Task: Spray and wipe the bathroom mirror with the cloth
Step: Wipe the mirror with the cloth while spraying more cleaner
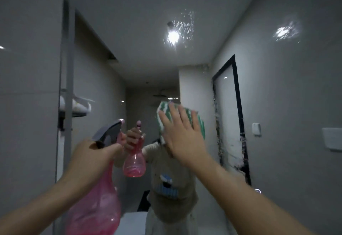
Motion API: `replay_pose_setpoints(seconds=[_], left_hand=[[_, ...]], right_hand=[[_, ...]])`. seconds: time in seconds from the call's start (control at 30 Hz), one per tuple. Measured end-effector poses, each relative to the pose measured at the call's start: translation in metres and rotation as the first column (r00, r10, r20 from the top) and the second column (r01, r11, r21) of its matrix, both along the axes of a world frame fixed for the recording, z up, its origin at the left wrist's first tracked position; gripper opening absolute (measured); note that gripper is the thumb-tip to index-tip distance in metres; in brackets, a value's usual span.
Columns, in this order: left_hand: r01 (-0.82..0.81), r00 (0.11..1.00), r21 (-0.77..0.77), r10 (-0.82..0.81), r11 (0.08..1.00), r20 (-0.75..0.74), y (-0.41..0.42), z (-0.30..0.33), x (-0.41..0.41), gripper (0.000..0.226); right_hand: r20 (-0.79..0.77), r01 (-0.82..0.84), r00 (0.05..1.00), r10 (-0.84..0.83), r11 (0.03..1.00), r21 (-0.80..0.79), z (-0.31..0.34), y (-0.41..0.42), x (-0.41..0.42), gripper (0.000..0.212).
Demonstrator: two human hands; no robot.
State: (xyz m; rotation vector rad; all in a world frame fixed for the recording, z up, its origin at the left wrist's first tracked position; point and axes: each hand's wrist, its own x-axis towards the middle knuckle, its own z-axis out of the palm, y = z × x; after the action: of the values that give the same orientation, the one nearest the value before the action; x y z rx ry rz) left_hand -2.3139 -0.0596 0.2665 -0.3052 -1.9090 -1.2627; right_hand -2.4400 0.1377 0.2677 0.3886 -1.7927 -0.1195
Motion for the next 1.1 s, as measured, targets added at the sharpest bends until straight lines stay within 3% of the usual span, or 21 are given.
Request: replay_pose_setpoints(seconds=[0.1,0.17,0.27,0.43,0.53,0.7,0.9,1.1], left_hand=[[-0.018,0.996,0.048,0.013,0.999,0.085,-0.002,-0.035,-0.007,0.020],[-0.030,0.995,0.090,0.022,0.996,0.097,-0.002,-0.057,-0.003,0.005],[-0.047,0.993,0.118,0.033,0.992,0.116,0.001,-0.090,0.005,0.009],[-0.093,0.988,0.038,0.087,0.995,0.125,0.017,-0.135,0.018,0.020],[-0.080,0.986,0.015,0.077,0.997,0.148,0.026,-0.159,0.021,0.011],[-0.072,0.980,0.003,0.070,0.997,0.185,0.039,-0.189,0.017,0.016],[-0.037,0.987,-0.011,0.038,0.999,0.156,0.061,-0.198,0.003,0.034],[0.067,0.986,0.025,-0.070,0.997,0.154,0.102,-0.204,-0.012,0.028]], right_hand=[[0.004,0.013,1.000,-0.014,0.995,0.095,-0.067,-0.002,-0.002,0.057],[0.018,0.017,1.000,-0.019,0.992,0.126,-0.098,-0.004,0.000,0.057],[0.033,0.030,0.999,-0.035,0.990,0.139,-0.129,-0.004,0.003,0.059],[0.030,0.047,0.998,-0.052,0.986,0.160,-0.167,0.005,0.005,0.057],[0.026,0.042,0.999,-0.048,0.981,0.189,-0.194,0.016,0.004,0.057],[0.023,0.043,0.998,-0.050,0.970,0.239,-0.244,0.050,0.008,0.056],[-0.022,0.046,0.999,-0.042,0.950,0.309,-0.263,0.095,0.003,0.051],[-0.018,0.040,0.999,-0.037,0.954,0.296,-0.262,0.139,0.002,0.050]])
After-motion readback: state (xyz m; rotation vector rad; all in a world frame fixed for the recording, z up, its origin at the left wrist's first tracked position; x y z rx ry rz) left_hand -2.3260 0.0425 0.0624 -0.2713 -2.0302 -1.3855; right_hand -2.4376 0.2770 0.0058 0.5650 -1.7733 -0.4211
